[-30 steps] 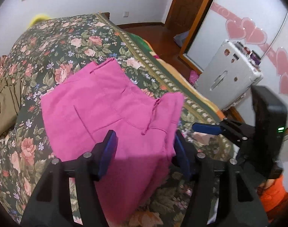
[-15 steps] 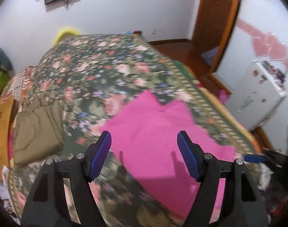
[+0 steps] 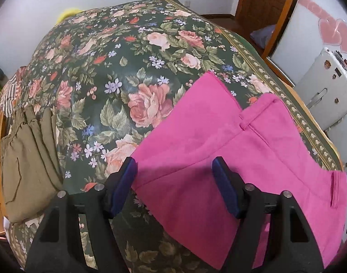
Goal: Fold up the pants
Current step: 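Move the left gripper to the pink pants' waistband and close on it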
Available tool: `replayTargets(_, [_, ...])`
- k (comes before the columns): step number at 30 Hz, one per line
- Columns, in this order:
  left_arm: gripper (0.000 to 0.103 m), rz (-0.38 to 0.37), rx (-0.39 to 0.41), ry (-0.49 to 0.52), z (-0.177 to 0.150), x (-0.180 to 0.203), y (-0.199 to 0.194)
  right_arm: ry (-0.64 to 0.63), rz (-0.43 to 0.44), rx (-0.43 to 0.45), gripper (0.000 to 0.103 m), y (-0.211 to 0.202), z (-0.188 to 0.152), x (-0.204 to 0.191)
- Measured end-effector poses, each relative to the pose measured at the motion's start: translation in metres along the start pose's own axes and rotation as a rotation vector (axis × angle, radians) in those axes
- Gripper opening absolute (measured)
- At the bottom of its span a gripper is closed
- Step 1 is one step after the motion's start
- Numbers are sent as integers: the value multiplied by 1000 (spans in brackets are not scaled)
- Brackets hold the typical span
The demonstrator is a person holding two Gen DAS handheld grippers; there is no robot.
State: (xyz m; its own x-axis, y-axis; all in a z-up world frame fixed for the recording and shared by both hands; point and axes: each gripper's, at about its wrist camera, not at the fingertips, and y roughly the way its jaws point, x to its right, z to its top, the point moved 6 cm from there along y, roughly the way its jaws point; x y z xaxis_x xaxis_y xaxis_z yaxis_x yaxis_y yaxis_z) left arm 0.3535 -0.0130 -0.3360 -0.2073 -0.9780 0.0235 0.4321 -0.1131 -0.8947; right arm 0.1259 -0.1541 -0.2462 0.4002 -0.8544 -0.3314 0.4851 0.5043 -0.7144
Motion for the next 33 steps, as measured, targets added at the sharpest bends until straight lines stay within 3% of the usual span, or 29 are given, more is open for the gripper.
replayTargets(10, [70,11,26,-36,-29,-28,-21,-50,-3,-94,81,58,0,0])
replayTargets(20, [71,19,39,-162,-94,-51,-63,-127,-6,-139,82,66,8,-5])
replayTargets(27, [71,31,49,-195,-142,-47,-100,-168,0,-158,82,61,2,-16])
replayTargets(33, [67,-3,53,-230,-180,-34,-128,-190,8,-168,82,55,-7,-26])
